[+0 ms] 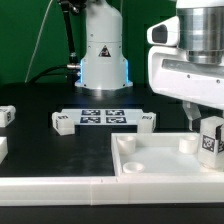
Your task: Assemble one leg
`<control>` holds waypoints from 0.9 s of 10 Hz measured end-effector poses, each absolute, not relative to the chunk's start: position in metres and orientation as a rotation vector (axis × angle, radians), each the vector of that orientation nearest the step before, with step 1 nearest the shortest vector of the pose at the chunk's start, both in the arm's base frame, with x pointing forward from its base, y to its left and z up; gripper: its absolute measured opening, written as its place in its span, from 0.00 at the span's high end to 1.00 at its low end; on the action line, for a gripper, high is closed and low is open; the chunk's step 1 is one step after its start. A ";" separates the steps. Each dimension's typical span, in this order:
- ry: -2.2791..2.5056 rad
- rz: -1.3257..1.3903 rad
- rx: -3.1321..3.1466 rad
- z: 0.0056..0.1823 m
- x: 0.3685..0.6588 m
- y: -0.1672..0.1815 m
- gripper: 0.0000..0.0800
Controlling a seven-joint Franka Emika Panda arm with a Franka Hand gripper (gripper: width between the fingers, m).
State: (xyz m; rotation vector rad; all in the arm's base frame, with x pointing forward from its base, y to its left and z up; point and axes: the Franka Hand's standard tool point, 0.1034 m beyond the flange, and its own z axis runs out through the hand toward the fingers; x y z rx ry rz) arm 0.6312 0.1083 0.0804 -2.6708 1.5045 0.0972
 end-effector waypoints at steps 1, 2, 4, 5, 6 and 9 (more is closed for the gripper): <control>1.654 0.109 -2.579 0.080 0.631 0.107 0.64; 1.789 0.117 -2.485 0.080 0.630 0.106 0.64; 2.125 0.128 -2.225 0.080 0.629 0.106 0.64; 2.177 0.130 -2.177 0.080 0.629 0.106 0.64; 2.266 0.147 -2.082 0.080 0.628 0.104 0.64; 2.413 0.175 -1.901 0.080 0.628 0.105 0.63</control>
Offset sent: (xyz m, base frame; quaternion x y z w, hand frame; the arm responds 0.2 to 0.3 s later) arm -0.0107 -0.0171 -0.0062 -0.0076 0.0680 0.3349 0.9398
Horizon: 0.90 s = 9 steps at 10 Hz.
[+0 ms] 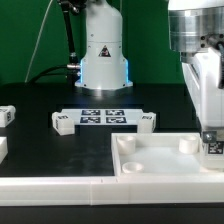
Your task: Assemble one leg
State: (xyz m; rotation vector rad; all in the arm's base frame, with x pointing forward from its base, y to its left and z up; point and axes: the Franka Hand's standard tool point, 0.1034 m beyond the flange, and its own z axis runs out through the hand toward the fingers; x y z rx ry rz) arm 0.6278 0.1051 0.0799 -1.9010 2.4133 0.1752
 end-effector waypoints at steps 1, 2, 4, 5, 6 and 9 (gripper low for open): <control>2.402 0.175 -1.916 0.079 0.628 0.105 0.63; 2.400 0.175 -1.918 0.079 0.627 0.106 0.37; 2.337 0.168 -1.982 0.079 0.629 0.108 0.23; 2.260 0.167 -2.065 0.080 0.628 0.108 0.20; 2.125 0.159 -2.198 0.080 0.629 0.109 0.20; 1.725 0.194 -2.522 0.083 0.627 0.114 0.19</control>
Offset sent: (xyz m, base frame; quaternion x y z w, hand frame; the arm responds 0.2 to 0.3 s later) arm 0.0005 0.0094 0.0010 0.0199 -0.0270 -0.0234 0.9992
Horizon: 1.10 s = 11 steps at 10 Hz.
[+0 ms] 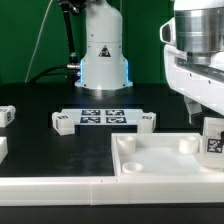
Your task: Assemble one leg
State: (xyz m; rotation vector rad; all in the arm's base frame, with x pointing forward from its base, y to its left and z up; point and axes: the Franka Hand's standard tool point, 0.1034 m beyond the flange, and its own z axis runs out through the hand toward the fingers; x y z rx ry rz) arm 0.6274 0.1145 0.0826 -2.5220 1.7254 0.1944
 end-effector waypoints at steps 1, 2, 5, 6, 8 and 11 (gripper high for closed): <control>1.585 0.188 -2.603 0.084 0.630 0.115 0.19; 1.447 0.186 -2.681 0.084 0.629 0.115 0.19; 1.012 0.177 -2.876 0.084 0.631 0.117 0.19; 0.861 0.163 -2.929 0.083 0.631 0.119 0.19; 0.640 0.131 -2.982 0.081 0.631 0.122 0.19; 0.484 0.102 -3.007 0.076 0.629 0.123 0.19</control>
Offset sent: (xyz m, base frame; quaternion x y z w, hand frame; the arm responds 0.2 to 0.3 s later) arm 0.0076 0.0083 0.0015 -0.0474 0.0030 -0.3024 0.9520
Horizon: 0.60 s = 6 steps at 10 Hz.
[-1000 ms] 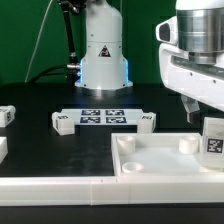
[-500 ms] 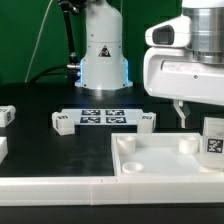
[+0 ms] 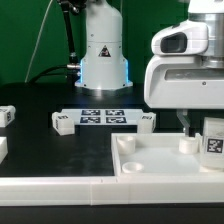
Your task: Assemble one leg
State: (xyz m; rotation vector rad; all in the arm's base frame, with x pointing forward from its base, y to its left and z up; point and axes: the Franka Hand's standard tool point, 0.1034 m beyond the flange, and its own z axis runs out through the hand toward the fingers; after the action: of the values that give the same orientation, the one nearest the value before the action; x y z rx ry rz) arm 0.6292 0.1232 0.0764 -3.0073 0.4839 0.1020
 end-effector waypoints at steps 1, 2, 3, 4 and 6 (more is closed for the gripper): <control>0.484 0.102 -3.007 0.076 0.629 0.123 0.35; 0.484 0.102 -3.007 0.076 0.629 0.123 0.55; 0.488 0.106 -3.009 0.075 0.628 0.121 0.63; 0.490 0.106 -3.010 0.075 0.628 0.120 0.63; 0.495 0.107 -3.008 0.075 0.628 0.119 0.63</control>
Offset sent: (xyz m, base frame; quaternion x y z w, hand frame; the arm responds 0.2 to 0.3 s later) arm 0.0000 0.0000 0.0000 0.0000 0.0000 0.0000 1.0000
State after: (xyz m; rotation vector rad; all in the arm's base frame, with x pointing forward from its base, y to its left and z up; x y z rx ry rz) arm 0.6282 0.1195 0.0751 -3.0085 0.4954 0.1067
